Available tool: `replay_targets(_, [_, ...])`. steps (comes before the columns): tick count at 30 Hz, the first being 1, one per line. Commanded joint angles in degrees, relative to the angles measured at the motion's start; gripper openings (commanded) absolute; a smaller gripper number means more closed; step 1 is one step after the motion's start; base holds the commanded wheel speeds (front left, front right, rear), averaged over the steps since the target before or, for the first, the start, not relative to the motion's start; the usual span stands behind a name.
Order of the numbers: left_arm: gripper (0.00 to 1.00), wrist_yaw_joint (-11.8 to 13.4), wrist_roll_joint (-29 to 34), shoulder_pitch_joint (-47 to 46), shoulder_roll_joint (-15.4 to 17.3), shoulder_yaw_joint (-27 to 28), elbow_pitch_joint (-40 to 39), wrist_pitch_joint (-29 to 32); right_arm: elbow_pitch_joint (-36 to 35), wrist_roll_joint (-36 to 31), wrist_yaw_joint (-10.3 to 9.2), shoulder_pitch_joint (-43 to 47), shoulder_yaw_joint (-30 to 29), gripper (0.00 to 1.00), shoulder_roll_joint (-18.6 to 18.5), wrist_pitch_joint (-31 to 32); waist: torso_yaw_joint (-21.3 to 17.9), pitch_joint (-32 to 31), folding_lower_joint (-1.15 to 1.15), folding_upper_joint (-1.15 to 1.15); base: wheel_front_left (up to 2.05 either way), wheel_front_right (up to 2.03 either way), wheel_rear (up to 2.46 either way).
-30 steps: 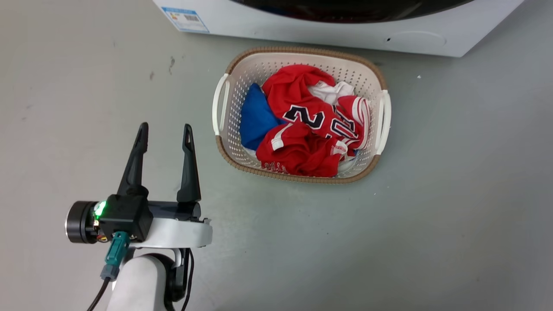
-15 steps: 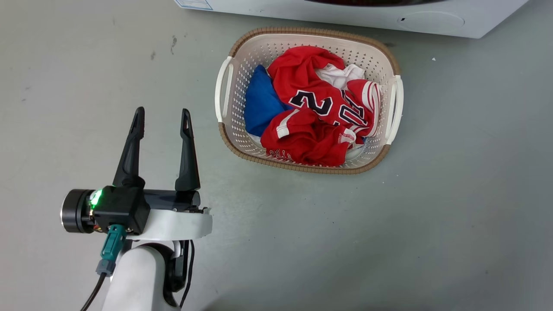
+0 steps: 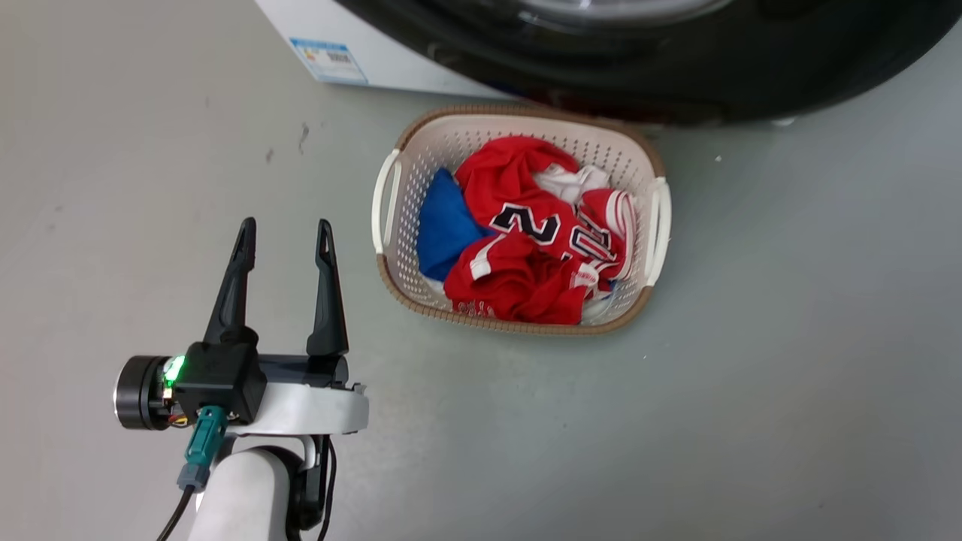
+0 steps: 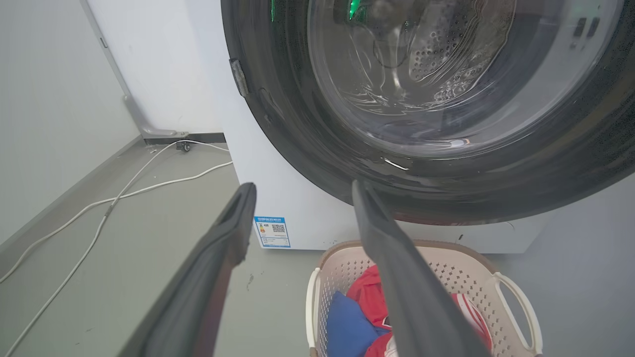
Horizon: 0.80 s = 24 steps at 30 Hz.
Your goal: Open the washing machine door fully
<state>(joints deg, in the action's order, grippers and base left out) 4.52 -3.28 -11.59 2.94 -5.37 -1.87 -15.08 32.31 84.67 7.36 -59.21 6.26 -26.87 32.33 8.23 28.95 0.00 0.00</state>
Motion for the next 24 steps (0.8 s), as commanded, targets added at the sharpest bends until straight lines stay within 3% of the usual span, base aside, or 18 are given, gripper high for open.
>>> replay_targets(1, [1.0, -0.3, 0.4, 0.8, -0.1, 0.3, 0.1, -0.1, -1.9, 0.9, 0.3, 1.8, 1.7, 0.0, 3.4, 1.0, -1.0, -2.1, 0.0, 0.0, 0.0, 0.0, 0.0])
replay_targets(24, [1.0, -1.5, 2.1, 7.6, -0.1, 2.2, 1.0, -0.1, -14.2, 5.0, 0.2, 25.0, 4.5, 0.0, 7.9, 2.2, -3.9, -13.6, 0.0, 0.0, 0.0, 0.0, 0.0])
